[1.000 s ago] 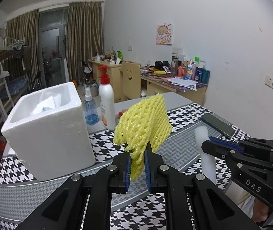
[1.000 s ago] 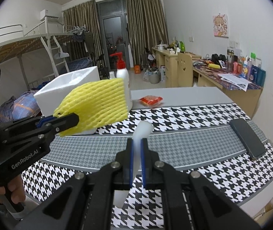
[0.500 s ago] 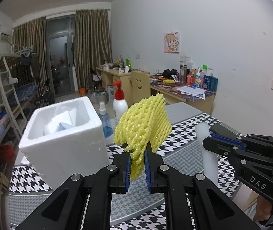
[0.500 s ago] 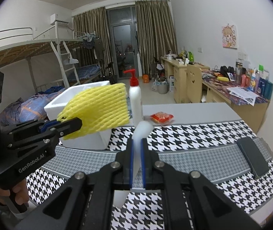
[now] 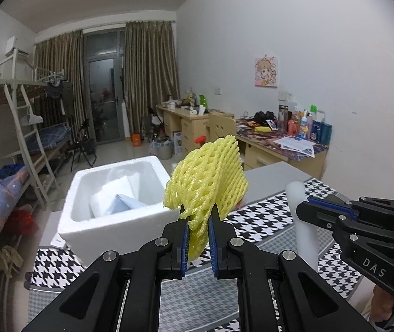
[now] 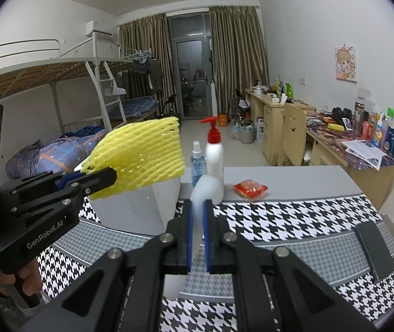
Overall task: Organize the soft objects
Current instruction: 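Lift the sponge and foam stick and carry both tools toward the white foam box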
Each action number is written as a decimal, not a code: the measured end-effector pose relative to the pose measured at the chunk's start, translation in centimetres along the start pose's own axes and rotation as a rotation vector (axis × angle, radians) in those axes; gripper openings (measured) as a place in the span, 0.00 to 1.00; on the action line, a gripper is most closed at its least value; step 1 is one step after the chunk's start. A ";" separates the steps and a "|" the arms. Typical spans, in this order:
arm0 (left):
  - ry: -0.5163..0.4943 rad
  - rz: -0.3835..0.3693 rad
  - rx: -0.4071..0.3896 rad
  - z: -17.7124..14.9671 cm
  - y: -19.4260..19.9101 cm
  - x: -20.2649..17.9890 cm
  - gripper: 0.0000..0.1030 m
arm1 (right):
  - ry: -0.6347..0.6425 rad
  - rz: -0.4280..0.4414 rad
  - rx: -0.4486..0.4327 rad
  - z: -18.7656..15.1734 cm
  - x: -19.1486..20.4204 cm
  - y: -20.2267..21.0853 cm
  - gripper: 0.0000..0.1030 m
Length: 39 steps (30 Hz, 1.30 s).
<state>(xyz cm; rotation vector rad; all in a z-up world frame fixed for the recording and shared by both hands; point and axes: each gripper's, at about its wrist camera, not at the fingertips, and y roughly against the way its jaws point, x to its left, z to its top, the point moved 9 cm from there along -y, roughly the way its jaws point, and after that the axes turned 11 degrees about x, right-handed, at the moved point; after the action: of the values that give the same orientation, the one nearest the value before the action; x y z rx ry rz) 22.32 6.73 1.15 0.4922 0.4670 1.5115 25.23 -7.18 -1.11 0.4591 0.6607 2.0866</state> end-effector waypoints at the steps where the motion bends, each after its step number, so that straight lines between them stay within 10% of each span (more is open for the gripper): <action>1: 0.005 0.008 -0.002 0.2 0.0 0.4 0.13 | 0.004 0.004 0.000 0.2 0.1 -0.1 0.09; 39: 0.144 0.208 -0.007 3.8 -2.1 8.9 0.13 | 0.145 0.101 0.000 7.5 6.9 -3.9 0.09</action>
<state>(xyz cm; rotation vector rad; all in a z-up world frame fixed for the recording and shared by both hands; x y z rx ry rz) 26.32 15.59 3.13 0.4384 0.5355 1.7566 27.94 2.51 2.98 0.3498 0.7354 2.2312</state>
